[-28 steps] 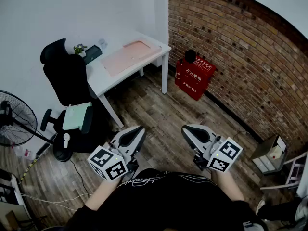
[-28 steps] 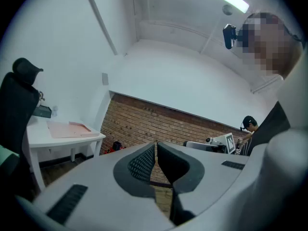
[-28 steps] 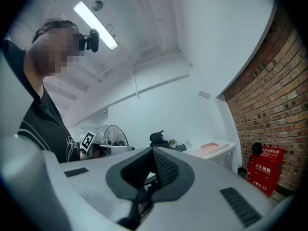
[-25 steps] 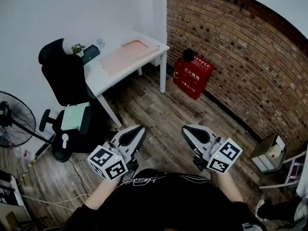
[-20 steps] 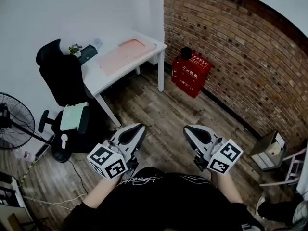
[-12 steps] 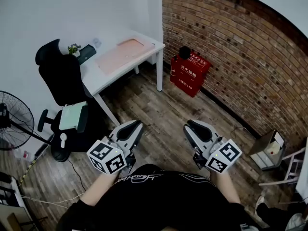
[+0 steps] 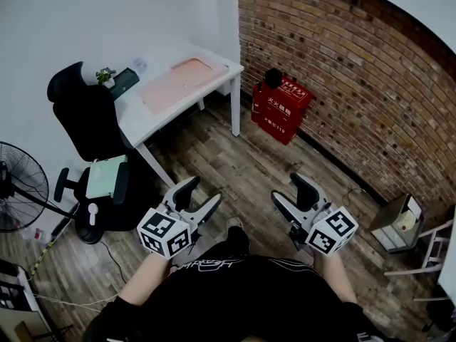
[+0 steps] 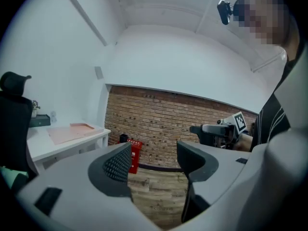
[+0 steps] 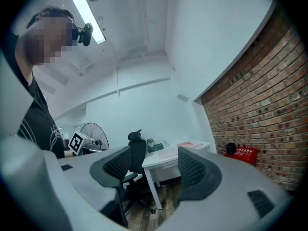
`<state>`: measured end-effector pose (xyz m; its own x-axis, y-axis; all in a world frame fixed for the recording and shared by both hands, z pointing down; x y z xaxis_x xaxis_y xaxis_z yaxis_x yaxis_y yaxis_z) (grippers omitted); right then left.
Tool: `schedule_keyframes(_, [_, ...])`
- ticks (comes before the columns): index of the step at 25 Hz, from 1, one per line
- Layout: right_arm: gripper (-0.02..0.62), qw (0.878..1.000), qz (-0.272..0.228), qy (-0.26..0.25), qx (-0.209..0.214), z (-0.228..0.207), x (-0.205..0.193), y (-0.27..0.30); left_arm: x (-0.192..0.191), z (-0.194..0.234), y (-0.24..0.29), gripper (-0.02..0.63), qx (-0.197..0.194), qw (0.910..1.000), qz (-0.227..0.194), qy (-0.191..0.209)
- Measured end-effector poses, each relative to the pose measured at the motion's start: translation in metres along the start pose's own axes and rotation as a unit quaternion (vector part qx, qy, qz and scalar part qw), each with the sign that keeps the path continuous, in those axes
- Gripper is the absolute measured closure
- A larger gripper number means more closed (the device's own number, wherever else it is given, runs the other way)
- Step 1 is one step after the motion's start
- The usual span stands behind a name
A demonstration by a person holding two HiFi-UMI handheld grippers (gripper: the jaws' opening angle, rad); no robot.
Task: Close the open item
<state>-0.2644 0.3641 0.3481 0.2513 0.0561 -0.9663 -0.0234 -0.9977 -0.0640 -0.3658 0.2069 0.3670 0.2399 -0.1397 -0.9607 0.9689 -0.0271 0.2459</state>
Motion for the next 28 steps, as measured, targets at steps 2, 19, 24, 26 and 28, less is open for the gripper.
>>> schedule_keyframes(2, [0.302,1.0,0.006,0.004,-0.012,-0.018,-0.002,0.004,-0.002,0.017,0.012,0.31,0.004,0.9997,0.002,-0.022])
schedule_keyframes(19, [0.288,0.995,0.092,0.033,-0.005,-0.232,-0.011,0.204,0.024,0.214,0.21,0.311,0.017,0.9917,0.041,-0.121])
schedule_keyframes(24, [0.278,0.992,0.129,0.01,0.008,-0.285,-0.004,0.284,0.042,0.274,0.271,0.311,0.02,0.9906,0.031,-0.132])
schedule_keyframes(26, [0.27,0.99,0.137,0.003,0.014,-0.301,-0.002,0.31,0.044,0.297,0.287,0.311,0.028,0.9893,0.029,-0.14])
schedule_keyframes(28, [0.267,0.989,0.143,-0.004,0.018,-0.315,-0.002,0.329,0.044,0.316,0.299,0.311,0.037,0.9879,0.031,-0.147])
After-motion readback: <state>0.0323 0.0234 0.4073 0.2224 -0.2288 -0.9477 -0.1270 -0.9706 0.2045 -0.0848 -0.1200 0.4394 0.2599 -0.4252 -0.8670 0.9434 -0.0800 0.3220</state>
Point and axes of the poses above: the fingertips, and each gripper's own axes: y forward along the fingers, z to its left, x out of its top, the point moved 1 cm from there along -y, backward along the fingers, and after that the axes turned 12 degrees about x, right-handed, at the moved point
